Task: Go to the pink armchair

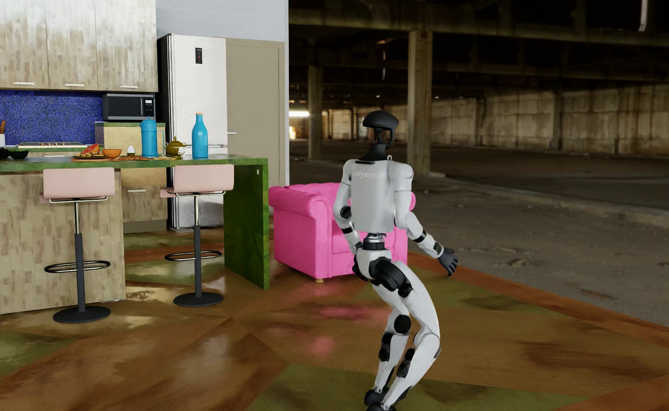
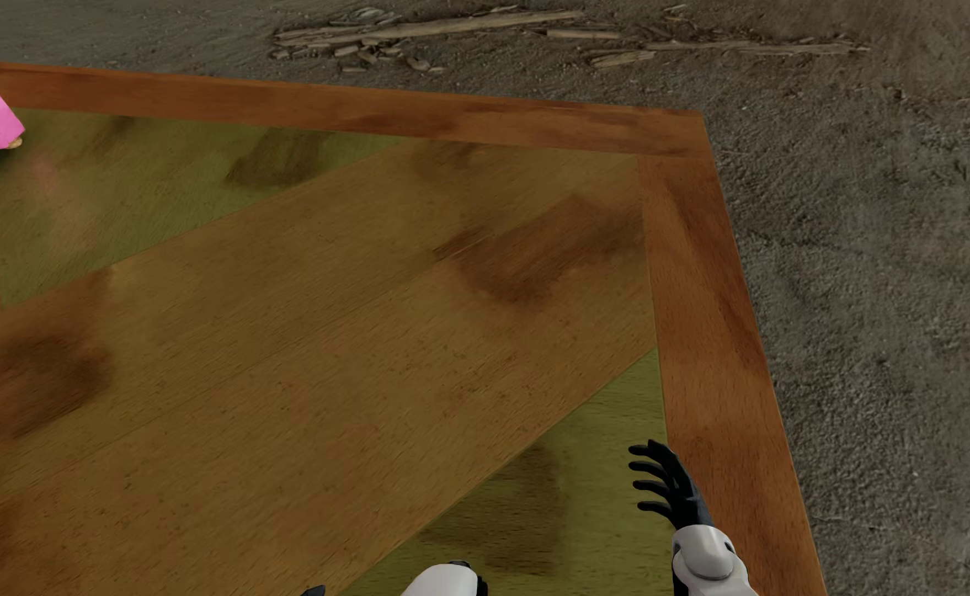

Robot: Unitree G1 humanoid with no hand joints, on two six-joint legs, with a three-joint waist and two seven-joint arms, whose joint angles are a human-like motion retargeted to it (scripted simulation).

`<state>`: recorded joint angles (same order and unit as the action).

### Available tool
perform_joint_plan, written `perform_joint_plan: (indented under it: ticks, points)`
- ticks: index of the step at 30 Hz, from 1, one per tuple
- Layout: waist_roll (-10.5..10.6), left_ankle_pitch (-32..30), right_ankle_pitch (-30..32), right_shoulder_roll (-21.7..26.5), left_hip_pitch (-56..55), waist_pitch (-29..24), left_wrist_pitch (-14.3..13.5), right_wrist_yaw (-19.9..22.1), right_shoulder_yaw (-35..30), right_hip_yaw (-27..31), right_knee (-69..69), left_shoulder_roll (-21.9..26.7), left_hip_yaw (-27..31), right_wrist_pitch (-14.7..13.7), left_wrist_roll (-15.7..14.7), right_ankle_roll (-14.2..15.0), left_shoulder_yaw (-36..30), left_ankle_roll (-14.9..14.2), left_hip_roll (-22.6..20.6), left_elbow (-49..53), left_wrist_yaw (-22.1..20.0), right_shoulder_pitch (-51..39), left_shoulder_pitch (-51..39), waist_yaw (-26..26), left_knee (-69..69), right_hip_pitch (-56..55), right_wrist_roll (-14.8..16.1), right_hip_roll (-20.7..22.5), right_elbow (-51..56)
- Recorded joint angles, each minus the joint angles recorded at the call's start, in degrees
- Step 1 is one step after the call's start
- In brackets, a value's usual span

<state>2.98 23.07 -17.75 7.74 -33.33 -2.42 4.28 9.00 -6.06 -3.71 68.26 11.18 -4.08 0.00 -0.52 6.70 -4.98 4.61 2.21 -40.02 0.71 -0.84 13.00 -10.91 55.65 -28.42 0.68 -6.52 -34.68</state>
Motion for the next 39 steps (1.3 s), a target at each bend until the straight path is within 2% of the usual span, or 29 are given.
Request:
perform_joint_plan:
  ticks: [2, 3, 5, 6, 8, 9, 10, 11, 13, 14, 15, 16, 18, 20, 22, 23, 24, 25, 26, 28, 29, 31, 33, 34, 35, 36, 37, 38, 39]
  points:
    - [-3.13, 4.53, -3.38, -1.18, 4.18, 1.88, -0.20, -2.31, 0.02, 4.52, 5.29, 1.06, 1.42, -4.09, -0.80, 0.68, 0.76, -0.19, -2.25, -3.34, -3.17, 6.47, 0.00, 5.69, -0.23, -8.24, -1.71, 3.84, -1.18]
    - [-5.25, 5.77, -4.92, -0.38, 7.48, 2.18, -0.53, -4.37, 2.03, 4.88, 3.72, 1.00, 2.48, -3.28, -1.71, 0.97, 0.70, -0.49, -3.57, -2.07, -4.41, 10.39, -0.24, 7.86, -2.28, -11.57, -3.42, 4.75, -0.80]
    - [-8.37, 8.38, -3.23, 1.67, 14.63, 2.41, -2.56, -7.88, 3.94, 3.84, -1.88, -0.59, 4.76, 2.34, -1.25, 1.94, -0.94, -1.17, -5.42, 0.52, -5.77, 14.55, -0.01, 10.58, -6.55, -16.11, -5.91, 3.62, 1.39]
    - [-8.75, 10.68, -2.32, 2.97, 16.91, 2.43, -2.86, -8.57, 3.36, 2.91, -9.29, -2.33, 5.76, 3.54, -0.17, 2.71, 0.27, -1.50, -5.62, 2.87, -5.19, 14.47, -1.66, 9.41, -6.81, -16.77, -5.98, 2.02, 1.36]
    - [-9.21, 12.93, 0.09, 5.43, 18.56, 0.64, -1.85, -7.90, 5.40, 2.08, -19.25, -3.53, 6.37, -1.29, 0.98, 5.15, 2.33, -0.78, -6.70, 6.49, -2.66, 13.11, -6.69, 5.13, 1.06, -14.02, -4.09, 0.08, -0.57]
    - [-7.16, 4.80, 8.01, 7.07, 14.26, -0.23, -1.33, -5.73, 5.61, 1.22, -19.66, -2.10, 5.52, -5.82, 0.59, 3.71, 0.32, 0.14, -5.75, 4.88, -1.09, 11.25, -7.45, 2.29, 12.19, -12.06, -1.83, 0.21, -3.44]
    - [-3.98, -4.55, 6.54, 7.83, 9.25, -0.99, -0.60, -2.60, 5.94, -0.63, -19.49, -1.14, 4.04, -9.45, -0.36, -1.92, 0.68, 1.00, -4.04, 2.97, 0.83, 9.39, -6.01, 0.18, 20.86, -9.59, 0.69, 0.24, -4.03]
    - [-0.64, -5.37, 4.24, 7.40, 4.85, -1.62, 0.74, 0.69, 5.42, -1.85, -19.88, -0.31, 1.94, -12.14, -1.75, -8.34, 1.39, -1.05, -2.62, 1.45, 2.34, 6.93, -2.39, -1.67, 25.26, -6.67, 3.27, 0.35, -4.52]
    - [4.44, 3.40, 1.17, 4.26, 0.84, -1.06, 6.05, 3.82, 1.76, -4.00, -23.73, -0.91, -0.24, -9.98, -1.46, -1.20, 3.98, -4.44, -0.09, 4.07, 2.13, 6.00, 2.99, -5.64, 17.43, 0.61, 6.16, -0.99, 0.14]
    - [6.05, 6.00, -0.29, 2.52, 1.54, -0.79, 8.22, 3.53, -0.59, -4.99, -25.08, -2.29, -0.27, -5.71, 0.22, -3.15, 6.13, -5.41, 0.91, 4.98, 1.32, 3.35, 5.09, -6.30, 8.81, 4.41, 5.94, -1.42, 1.32]
    - [6.61, 5.86, -3.23, 1.98, 2.46, 0.10, 9.31, 2.05, -1.50, -6.02, -24.23, -1.74, 0.10, -1.76, 1.88, -1.71, 5.11, -4.89, 1.82, 4.41, 0.23, 2.26, 5.12, -6.82, 1.12, 7.09, 4.42, -2.30, 3.25]
    - [5.82, 0.96, -6.16, 0.67, 4.32, 0.77, 9.19, 0.21, -2.06, -5.14, -18.90, -0.09, -0.26, 0.23, 2.88, -0.86, 3.37, -3.05, 2.38, 2.52, -1.05, 1.04, 5.35, -5.48, -3.56, 7.51, 2.17, -3.13, 2.38]
    - [0.76, 4.57, 5.22, -1.34, 7.77, 1.08, 5.53, -3.90, -0.58, 3.11, 1.59, 0.39, 0.61, 0.95, 2.57, 0.45, -0.90, -3.05, 0.18, -3.17, -4.73, 4.20, 4.66, 1.70, -2.72, -2.21, -3.39, -1.30, -0.10]
    - [-6.48, 7.63, -0.57, 0.71, 13.61, 1.93, 1.49, -7.90, 2.92, 6.81, -1.08, -0.46, 2.00, 1.72, -0.27, 1.72, 0.88, -4.18, -1.79, 0.75, -6.68, 11.65, 1.59, 8.55, -5.72, -8.24, -8.22, 1.32, -1.09]
    - [-11.01, 12.05, -3.54, 3.69, 17.79, 3.47, -2.63, -9.51, 4.81, 5.33, -16.56, -2.29, 4.10, 1.08, -0.84, 3.41, 1.22, -5.35, -2.73, 5.97, -4.98, 17.44, -3.57, 9.01, -5.69, -9.38, -9.35, 0.24, -2.84]
    - [-10.03, 11.76, 0.33, 5.80, 17.47, 2.25, -4.08, -9.06, 4.03, 3.40, -16.47, -4.01, 5.96, 0.43, -1.08, 1.86, -0.31, -4.32, -2.11, 4.93, -2.62, 17.82, -7.17, 6.09, 0.17, -6.61, -8.06, 0.31, -3.38]
    - [-7.86, 3.58, -1.49, 7.08, 14.16, 0.43, -4.91, -7.16, 4.68, 1.26, -17.91, -3.08, 5.84, 0.15, -1.99, -3.56, -0.39, -1.36, -1.29, 3.18, 1.01, 14.55, -6.88, 3.83, 9.24, -2.60, -5.10, 0.28, -2.04]
    - [-5.05, -3.18, -2.81, 7.57, 10.01, -0.02, -4.71, -4.50, 5.41, -0.65, -19.99, -2.56, 4.74, -1.00, -2.92, -2.22, 2.29, 0.91, 0.13, 4.15, 4.37, 10.98, -2.96, 1.39, 14.90, 0.79, -1.58, 0.32, -1.39]
    - [-2.58, -2.39, -4.12, 6.57, 7.28, -0.55, -3.14, -1.65, 5.31, -2.31, -22.24, 0.11, 2.55, -1.51, -3.15, -2.82, 2.96, 0.97, 1.70, 4.01, 6.53, 7.03, -0.08, -2.05, 15.05, 4.72, 1.68, 0.11, 0.21]
    - [1.64, 3.79, -7.26, 1.74, 5.67, 0.86, 1.39, 1.28, -0.77, -2.52, -19.30, -0.68, 0.29, -2.70, -0.47, -0.23, 4.65, 0.45, 2.38, 5.01, 4.18, 0.17, 7.94, -5.66, 0.39, 7.89, 4.74, -0.61, 3.71]
    - [1.93, 6.19, -2.49, -1.74, 7.02, 1.35, 2.91, 0.74, -1.53, -0.20, -7.47, 1.13, 0.53, -4.29, 0.75, 1.57, -0.28, -2.61, 0.97, -1.67, 1.11, -1.78, 8.10, -4.71, -1.69, 3.17, 4.14, -2.02, 1.26]
    - [-0.52, 9.54, -0.81, -0.30, 12.27, 0.59, 5.82, -3.92, -3.80, 5.09, 0.22, 0.35, 1.85, -4.95, -0.82, 3.63, 0.83, -3.02, -1.22, -2.67, -4.80, 4.51, 6.88, 1.70, -3.86, -5.29, 0.05, 1.88, -0.19]
    - [-5.35, 11.77, -2.85, 1.69, 18.82, 0.27, 5.28, -8.46, 3.67, 4.67, -7.50, -1.51, 3.17, -2.86, -3.18, 4.57, 1.77, -3.77, -3.78, 3.45, -8.45, 11.88, 1.08, 7.60, -7.87, -11.59, -4.72, 2.56, -1.07]
    - [-6.81, 11.62, 0.53, 3.79, 18.61, -0.04, 3.59, -9.27, 5.08, 4.88, -15.70, -2.93, 4.22, -2.96, -2.85, 4.71, 2.22, -3.51, -4.66, 7.04, -8.12, 14.13, -2.83, 7.27, -2.16, -10.86, -5.99, 2.49, -4.28]
    - [-5.54, 4.68, -0.37, 6.79, 13.87, -0.25, 0.51, -8.72, 4.26, 3.18, -14.32, -3.35, 4.66, -1.79, -2.02, -0.14, 0.04, 0.32, -4.13, 5.15, -6.03, 13.47, -5.26, 5.89, 10.14, -9.33, -5.99, 2.51, -5.26]
    - [-3.28, -2.35, -2.69, 7.84, 9.09, -0.38, -1.80, -6.46, 5.01, 0.80, -14.98, -3.33, 3.44, -2.09, -1.73, -7.50, -0.62, 2.35, -2.99, 2.41, -2.39, 11.95, -5.74, 4.20, 16.80, -6.44, -4.88, 2.29, -6.00]
    - [-1.55, -3.79, -4.67, 6.94, 5.07, -0.39, -3.01, -3.48, 4.96, -0.85, -16.42, -2.58, 1.33, -1.98, -1.85, -6.07, 0.82, 2.04, -1.69, 3.19, 1.33, 10.54, -3.89, 1.91, 18.62, -3.12, -3.21, 1.82, -4.47]
    - [0.50, -0.86, -6.49, 6.10, 2.17, -0.62, -2.92, -0.75, 4.69, -2.55, -18.25, -1.95, 0.38, -1.02, -2.03, -2.86, 2.28, -0.63, -0.77, 4.97, 3.95, 8.44, -1.67, -1.04, 18.05, 0.97, -1.10, 1.34, -0.83]
    - [1.64, 2.25, -8.19, 4.43, 0.44, 0.21, -1.98, 1.18, 2.49, -3.71, -20.33, -2.08, -0.06, -1.15, -1.81, -4.59, 3.88, -1.85, -0.66, 5.67, 4.71, 5.70, 0.70, -3.93, 13.34, 4.73, 0.90, 1.07, 0.42]
